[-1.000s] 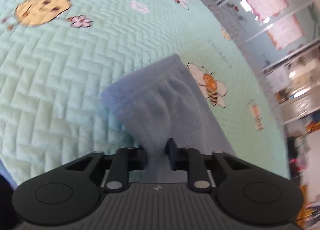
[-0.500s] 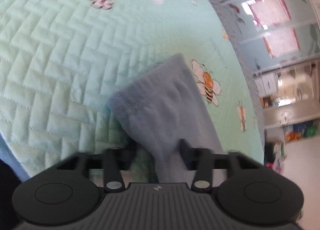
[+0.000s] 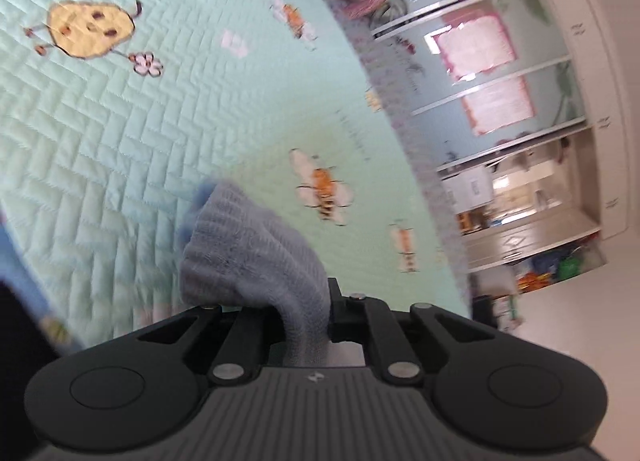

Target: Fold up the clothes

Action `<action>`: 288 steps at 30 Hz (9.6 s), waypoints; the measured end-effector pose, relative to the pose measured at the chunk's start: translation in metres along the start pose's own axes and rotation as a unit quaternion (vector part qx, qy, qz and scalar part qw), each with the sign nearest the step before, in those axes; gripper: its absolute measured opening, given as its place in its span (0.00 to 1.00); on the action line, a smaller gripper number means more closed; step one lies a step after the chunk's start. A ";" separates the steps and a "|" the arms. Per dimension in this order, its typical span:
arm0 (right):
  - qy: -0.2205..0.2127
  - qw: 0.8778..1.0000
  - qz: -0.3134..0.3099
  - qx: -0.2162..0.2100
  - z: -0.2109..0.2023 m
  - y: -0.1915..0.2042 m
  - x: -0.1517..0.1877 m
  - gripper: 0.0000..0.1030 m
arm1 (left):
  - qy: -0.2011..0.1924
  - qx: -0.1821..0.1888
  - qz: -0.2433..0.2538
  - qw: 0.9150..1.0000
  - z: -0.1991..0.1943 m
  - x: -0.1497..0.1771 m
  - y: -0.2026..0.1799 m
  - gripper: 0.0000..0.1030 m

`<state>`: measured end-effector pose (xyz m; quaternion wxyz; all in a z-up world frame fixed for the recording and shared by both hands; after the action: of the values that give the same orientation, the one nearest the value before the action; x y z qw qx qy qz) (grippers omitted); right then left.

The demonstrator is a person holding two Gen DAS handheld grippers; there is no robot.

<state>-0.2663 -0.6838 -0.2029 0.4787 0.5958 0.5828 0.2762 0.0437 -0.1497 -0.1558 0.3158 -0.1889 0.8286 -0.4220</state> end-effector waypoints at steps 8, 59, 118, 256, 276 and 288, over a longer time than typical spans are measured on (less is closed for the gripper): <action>0.049 0.997 0.043 0.051 -0.031 0.015 -0.010 0.12 | 0.024 -0.030 -0.046 0.998 -0.019 -0.009 -0.008 0.08; -0.139 0.985 -0.083 0.055 0.134 -0.013 -0.156 0.31 | 0.098 -0.117 0.042 0.987 0.161 0.012 0.008 0.38; -0.251 0.955 -0.132 0.084 0.008 -0.065 -0.143 0.59 | 0.146 -0.092 0.152 0.973 0.155 0.109 -0.063 0.42; 0.299 0.944 0.121 -0.063 0.267 0.111 0.367 0.09 | 0.103 -0.045 0.002 0.994 0.178 -0.052 0.042 0.16; 0.281 0.958 0.014 -0.046 0.234 0.082 0.285 0.04 | 0.122 -0.022 0.126 0.984 0.200 -0.001 0.007 0.33; 0.281 0.959 0.002 -0.023 0.228 0.075 0.256 0.00 | 0.169 0.005 0.152 0.974 0.213 0.051 -0.029 0.35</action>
<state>0.0113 -0.4846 -0.2837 0.3087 0.4840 0.6862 0.4467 0.1531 -0.3193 -0.2454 0.2326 0.0148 0.8866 -0.3994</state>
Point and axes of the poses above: each gripper's, at about its wrist camera, not at the fingertips, and z roughly the way its jaws point, y to its left, x to its underside, the point moved 10 cm from there along z, roughly the way its jaws point, and after that the axes turned 9 degrees about -y, right-handed, at the moved point
